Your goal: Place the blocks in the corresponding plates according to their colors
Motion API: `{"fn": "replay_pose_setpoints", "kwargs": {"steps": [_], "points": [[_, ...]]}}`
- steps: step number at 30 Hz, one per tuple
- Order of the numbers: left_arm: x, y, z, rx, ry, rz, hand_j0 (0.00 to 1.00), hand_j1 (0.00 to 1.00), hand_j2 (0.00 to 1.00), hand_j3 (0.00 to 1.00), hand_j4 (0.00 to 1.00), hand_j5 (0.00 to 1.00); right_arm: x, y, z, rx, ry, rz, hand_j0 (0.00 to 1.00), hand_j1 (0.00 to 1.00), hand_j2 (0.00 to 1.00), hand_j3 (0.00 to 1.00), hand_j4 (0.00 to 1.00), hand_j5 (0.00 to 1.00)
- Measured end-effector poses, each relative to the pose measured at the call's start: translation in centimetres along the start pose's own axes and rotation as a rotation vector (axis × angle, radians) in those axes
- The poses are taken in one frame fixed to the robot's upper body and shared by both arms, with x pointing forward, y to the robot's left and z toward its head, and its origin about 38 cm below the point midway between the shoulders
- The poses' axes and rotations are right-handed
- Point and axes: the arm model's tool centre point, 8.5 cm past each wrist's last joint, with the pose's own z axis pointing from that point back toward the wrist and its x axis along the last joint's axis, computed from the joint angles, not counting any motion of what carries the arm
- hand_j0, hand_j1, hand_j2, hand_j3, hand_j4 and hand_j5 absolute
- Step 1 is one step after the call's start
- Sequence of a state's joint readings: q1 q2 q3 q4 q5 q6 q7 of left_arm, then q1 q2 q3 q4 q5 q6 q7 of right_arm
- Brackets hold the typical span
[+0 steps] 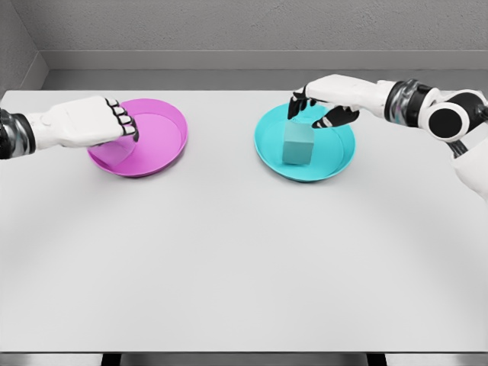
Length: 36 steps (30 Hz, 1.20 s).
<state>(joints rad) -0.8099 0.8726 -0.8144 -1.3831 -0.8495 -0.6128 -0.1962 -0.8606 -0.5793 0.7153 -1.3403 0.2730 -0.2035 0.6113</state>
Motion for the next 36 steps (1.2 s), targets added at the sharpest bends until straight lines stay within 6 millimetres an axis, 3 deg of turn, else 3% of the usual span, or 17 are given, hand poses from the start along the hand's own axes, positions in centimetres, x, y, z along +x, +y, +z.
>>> {"fn": "replay_pose_setpoints", "kwargs": {"steps": [2, 3, 4, 5, 6, 12, 14, 17, 23, 27, 30, 36], "points": [[-0.4, 0.1, -0.4, 0.003, 0.007, 0.01, 0.6, 0.6, 0.6, 0.6, 0.6, 0.6, 0.0, 0.1, 0.1, 0.001, 0.003, -0.001, 1.0, 1.0, 1.0, 1.0, 1.0, 1.0], [-0.4, -0.1, -0.7, 0.002, 0.007, 0.018, 0.67, 0.67, 0.67, 0.67, 0.67, 0.67, 0.0, 0.1, 0.5, 0.0, 0.005, 0.007, 1.0, 1.0, 1.0, 1.0, 1.0, 1.0], [-0.4, -0.2, -0.9, 0.002, 0.006, 0.025, 0.87, 0.87, 0.87, 0.87, 0.87, 0.87, 0.0, -0.1, 1.0, -0.003, 0.007, 0.018, 1.0, 1.0, 1.0, 1.0, 1.0, 1.0], [-0.3, -0.3, -1.1, 0.003, 0.005, 0.031, 0.98, 0.98, 0.98, 0.98, 0.98, 0.98, -0.1, -0.5, 1.6, -0.013, 0.012, 0.027, 1.0, 1.0, 1.0, 1.0, 1.0, 1.0], [-0.3, -0.3, -1.2, 0.004, 0.004, 0.035, 1.0, 1.0, 1.0, 1.0, 1.0, 1.0, -0.3, -0.5, 2.3, -0.019, 0.017, 0.031, 1.0, 1.0, 1.0, 1.0, 1.0, 1.0], [-0.5, 0.1, -1.3, 0.03, 0.003, 0.064, 1.0, 1.0, 1.0, 1.0, 1.0, 1.0, -0.4, 3.0, 7.1, -0.001, 0.011, 0.056, 1.0, 1.0, 1.0, 1.0, 1.0, 1.0], [-0.6, 0.1, -0.9, 0.045, 0.002, 0.091, 1.0, 1.0, 1.0, 1.0, 1.0, 1.0, -0.2, 3.0, 8.8, -0.009, -0.01, 0.095, 1.0, 1.0, 1.0, 1.0, 1.0, 1.0], [-1.0, 0.0, 0.3, 0.058, 0.011, 0.13, 1.0, 1.0, 1.0, 1.0, 1.0, 1.0, 0.0, 3.7, 10.6, -0.001, -0.042, 0.138, 1.0, 1.0, 1.0, 1.0, 1.0, 1.0], [-2.3, -1.0, 3.6, 0.058, 0.052, 0.2, 1.0, 1.0, 1.0, 1.0, 1.0, 1.0, -0.7, 7.5, 13.8, 0.051, -0.086, 0.147, 1.0, 1.0, 1.0, 1.0, 1.0, 1.0], [-2.0, -2.4, 5.4, 0.052, 0.054, 0.268, 1.0, 1.0, 1.0, 1.0, 1.0, 1.0, -0.8, 7.8, 15.0, 0.056, -0.111, 0.175, 1.0, 1.0, 1.0, 1.0, 1.0, 1.0], [-1.6, -3.0, 6.6, 0.048, 0.057, 0.288, 1.0, 1.0, 1.0, 1.0, 1.0, 1.0, -1.2, 9.9, 15.9, 0.088, -0.116, 0.15, 1.0, 1.0, 1.0, 1.0, 1.0, 1.0], [-2.1, -2.3, 7.8, 0.068, 0.078, 0.283, 1.0, 1.0, 1.0, 1.0, 1.0, 1.0, -2.2, 8.9, 17.1, 0.063, -0.085, 0.161, 1.0, 1.0, 1.0, 1.0, 1.0, 1.0]]}}
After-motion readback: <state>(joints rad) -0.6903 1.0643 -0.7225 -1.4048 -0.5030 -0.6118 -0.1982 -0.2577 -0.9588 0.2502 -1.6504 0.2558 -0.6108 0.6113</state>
